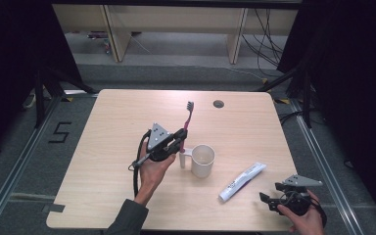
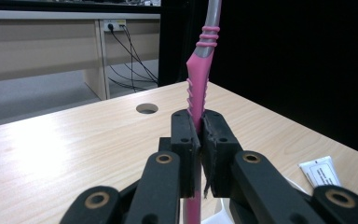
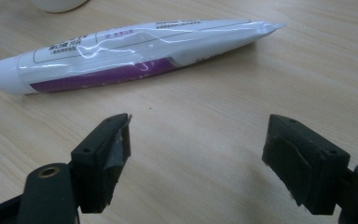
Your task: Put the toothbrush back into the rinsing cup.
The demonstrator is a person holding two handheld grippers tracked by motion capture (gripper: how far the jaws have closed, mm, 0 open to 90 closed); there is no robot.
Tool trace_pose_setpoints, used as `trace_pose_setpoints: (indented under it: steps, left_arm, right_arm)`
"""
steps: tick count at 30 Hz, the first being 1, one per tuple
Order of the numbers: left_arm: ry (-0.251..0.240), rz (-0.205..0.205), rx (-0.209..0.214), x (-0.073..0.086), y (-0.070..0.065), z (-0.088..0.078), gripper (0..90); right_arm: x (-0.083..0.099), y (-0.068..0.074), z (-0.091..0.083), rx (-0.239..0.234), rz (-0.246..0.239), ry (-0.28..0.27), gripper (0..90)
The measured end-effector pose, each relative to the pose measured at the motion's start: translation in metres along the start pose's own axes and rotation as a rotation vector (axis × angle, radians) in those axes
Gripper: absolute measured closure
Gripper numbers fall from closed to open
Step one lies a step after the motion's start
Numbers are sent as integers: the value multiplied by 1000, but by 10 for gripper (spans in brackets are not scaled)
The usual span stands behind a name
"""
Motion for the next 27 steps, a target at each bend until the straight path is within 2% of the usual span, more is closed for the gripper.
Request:
trace_pose_setpoints:
  steps: [1, 2, 3, 4, 6, 7, 8, 10, 12, 13, 15, 16, 19, 21, 23, 24, 26, 27]
  left_arm:
    - [-1, 1, 0, 1, 1, 1, 836]
    - [1, 1, 0, 2, 1, 1, 836]
    - [4, 3, 2, 4, 0, 2, 836]
    - [7, 8, 2, 5, 0, 2, 836]
    - [10, 7, 4, 6, -1, 3, 836]
    - [14, 9, 1, 7, -1, 3, 836]
    - [27, 16, 2, 11, -1, 3, 835]
    - [35, 17, 0, 15, 0, 4, 835]
    - [35, 14, 2, 16, 0, 4, 835]
    - [43, 14, 4, 19, 1, 3, 835]
    - [53, 18, 6, 23, 0, 3, 834]
    - [58, 23, 6, 24, 0, 3, 834]
    - [65, 29, 6, 27, -1, 3, 833]
    - [75, 33, 7, 30, -2, 2, 833]
    - [86, 39, 10, 34, -2, 1, 832]
    - [94, 43, 7, 37, -1, 0, 832]
    - [102, 45, 7, 40, -1, -1, 832]
    - [102, 44, 8, 41, -1, 0, 831]
  right_arm:
    - [0, 0, 0, 0, 0, 0, 235]
    - [-1, -3, 0, 18, -30, -6, 235]
    - [-1, -2, 0, 7, -24, -2, 235]
    - [-2, -4, 0, 17, -48, -18, 235]
    - [0, 1, 0, -10, 8, 8, 235]
    - [0, 1, 0, -10, 8, 8, 235]
    - [-1, -2, 1, 3, -36, -11, 235]
    - [-2, -3, 0, 17, -42, -16, 235]
    - [-1, -2, 0, 7, -24, -2, 235]
    - [-1, -3, 0, 17, -36, -11, 235]
    - [-1, -3, 0, 17, -29, -8, 235]
    - [-3, -3, 1, 10, -53, -25, 235]
    - [-3, -3, 1, 15, -48, -22, 235]
    - [-2, -2, 1, 1, -34, -14, 235]
    - [-2, -1, 2, -2, -41, -19, 235]
    - [-4, -4, 2, 8, -70, -34, 235]
    - [-4, -3, 2, 6, -63, -31, 235]
    - [-4, -1, 3, -13, -59, -33, 235]
Point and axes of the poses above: each handheld gripper's, and its own axes: z roughly forward along the jaws, x roughly out of its underside, y roughly to its left, the point moved 8 cm from there along z, roughly forward along the jaws, and after that the axes turned 12 degrees about y, right-handed, at the moved point
